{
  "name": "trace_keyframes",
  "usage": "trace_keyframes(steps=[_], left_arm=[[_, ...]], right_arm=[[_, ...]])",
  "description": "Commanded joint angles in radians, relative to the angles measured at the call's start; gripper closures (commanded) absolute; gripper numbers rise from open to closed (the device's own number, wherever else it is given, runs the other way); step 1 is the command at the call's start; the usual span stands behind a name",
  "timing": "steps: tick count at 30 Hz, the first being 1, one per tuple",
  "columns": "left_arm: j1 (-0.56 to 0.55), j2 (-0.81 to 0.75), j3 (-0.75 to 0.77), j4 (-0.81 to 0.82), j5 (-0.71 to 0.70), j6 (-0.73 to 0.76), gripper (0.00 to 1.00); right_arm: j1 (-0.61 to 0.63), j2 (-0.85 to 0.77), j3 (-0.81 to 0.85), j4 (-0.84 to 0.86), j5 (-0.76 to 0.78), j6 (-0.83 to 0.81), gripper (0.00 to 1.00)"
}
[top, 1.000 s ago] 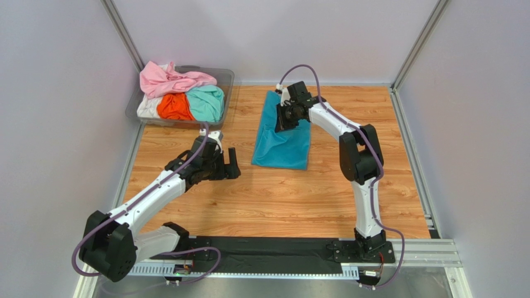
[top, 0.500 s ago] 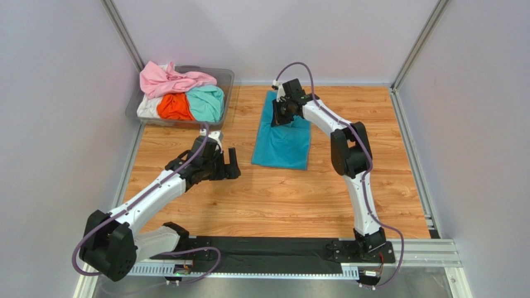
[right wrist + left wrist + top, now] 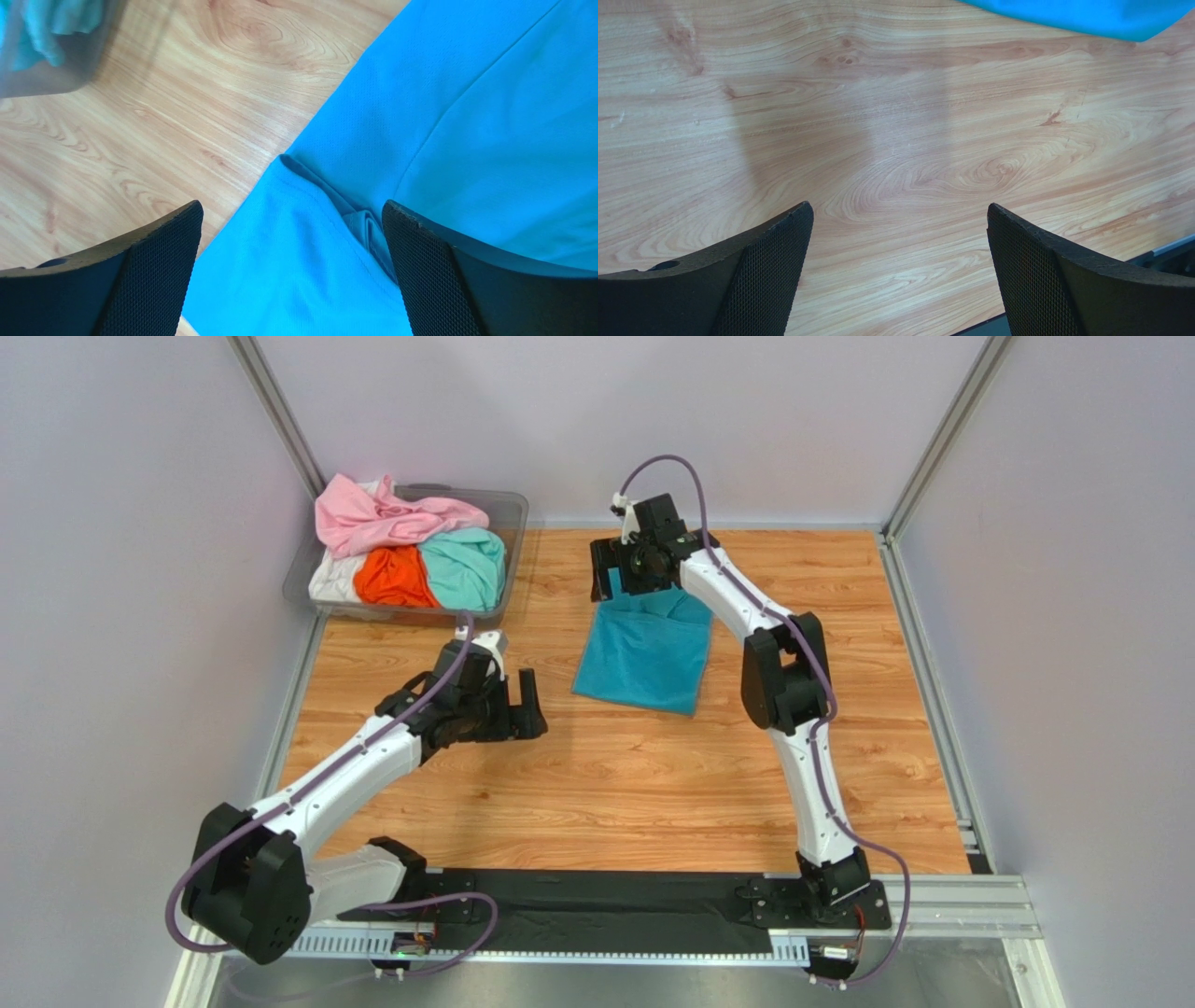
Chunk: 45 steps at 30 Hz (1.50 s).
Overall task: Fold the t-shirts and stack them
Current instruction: Fold the tshirt
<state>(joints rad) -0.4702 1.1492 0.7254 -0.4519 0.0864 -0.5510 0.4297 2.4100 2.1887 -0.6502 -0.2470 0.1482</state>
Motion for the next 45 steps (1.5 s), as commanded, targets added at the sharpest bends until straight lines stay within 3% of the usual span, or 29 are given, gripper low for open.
trace_keyframes(steps=[1,5,8,11,15,19,22,25,30,34,41,44,45], left_arm=[[0.001,-0.019,0.039,0.050,0.033,-0.007,0.00],[0.001,0.006,0.057,0.099,0.050,-0.004,0.00],[0.001,0.073,0.097,0.133,0.058,0.005,0.00],[0.001,0.206,0.178,0.162,0.073,0.010,0.00],[0.002,0.351,0.253,0.202,0.124,0.003,0.03],[0.002,0.501,0.322,0.208,0.154,-0.001,0.09],[0.004,0.573,0.356,0.206,0.168,-0.003,0.13],[0.004,0.619,0.373,0.216,0.173,-0.010,0.20],[0.004,0.675,0.401,0.217,0.141,0.005,0.41],[0.004,0.713,0.407,0.214,0.145,0.005,0.46],[0.002,0.756,0.424,0.223,0.157,-0.003,0.50],[0.002,0.782,0.440,0.222,0.170,-0.007,0.59],[0.002,0.794,0.442,0.222,0.168,-0.010,0.68]], right_arm=[[0.004,-0.138,0.042,-0.009,0.017,-0.045,0.00],[0.004,-0.264,-0.026,-0.017,0.031,-0.013,0.00],[0.004,-0.418,-0.211,-0.009,0.075,0.048,0.00],[0.001,-0.615,-0.577,0.067,0.171,0.149,0.00],[0.000,-0.814,-0.908,0.116,0.219,0.296,0.00],[-0.005,-0.890,-1.095,0.142,0.207,0.416,0.00],[-0.005,-0.894,-1.170,0.168,0.225,0.456,0.02],[-0.006,-0.859,-1.195,0.193,0.226,0.494,0.16],[-0.006,-0.749,-1.176,0.215,0.216,0.516,0.28],[-0.006,-0.723,-1.188,0.218,0.224,0.534,0.43],[-0.006,-0.715,-1.228,0.241,0.241,0.544,0.52],[-0.006,-0.703,-1.228,0.248,0.242,0.533,0.55],[-0.006,-0.700,-1.222,0.250,0.244,0.527,0.55]])
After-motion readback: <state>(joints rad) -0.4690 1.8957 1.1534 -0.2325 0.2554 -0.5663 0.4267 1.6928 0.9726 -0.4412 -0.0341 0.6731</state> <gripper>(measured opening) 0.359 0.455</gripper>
